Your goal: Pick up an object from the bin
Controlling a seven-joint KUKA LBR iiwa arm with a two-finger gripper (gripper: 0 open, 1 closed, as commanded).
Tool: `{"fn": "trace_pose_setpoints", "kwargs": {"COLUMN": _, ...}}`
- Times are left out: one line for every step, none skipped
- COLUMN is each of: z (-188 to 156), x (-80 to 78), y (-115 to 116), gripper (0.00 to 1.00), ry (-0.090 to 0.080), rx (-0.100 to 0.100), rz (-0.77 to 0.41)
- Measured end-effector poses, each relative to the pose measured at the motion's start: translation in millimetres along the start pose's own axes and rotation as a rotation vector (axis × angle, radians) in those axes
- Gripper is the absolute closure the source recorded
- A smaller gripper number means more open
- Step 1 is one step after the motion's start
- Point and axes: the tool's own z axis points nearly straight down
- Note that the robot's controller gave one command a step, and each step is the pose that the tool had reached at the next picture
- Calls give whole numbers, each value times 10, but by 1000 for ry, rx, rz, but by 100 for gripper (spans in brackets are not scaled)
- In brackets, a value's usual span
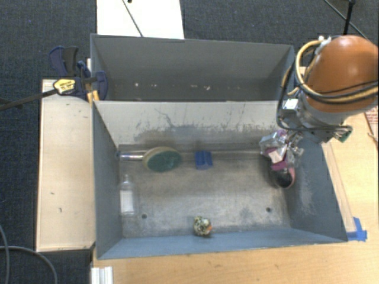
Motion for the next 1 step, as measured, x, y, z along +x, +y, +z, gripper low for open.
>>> {"fn": "trace_pose_setpoints", "kwargs": {"z": -1150, "x": 37, "y": 281, "gripper": 100, "ry": -1, "rx": -1, "rz": -196}}
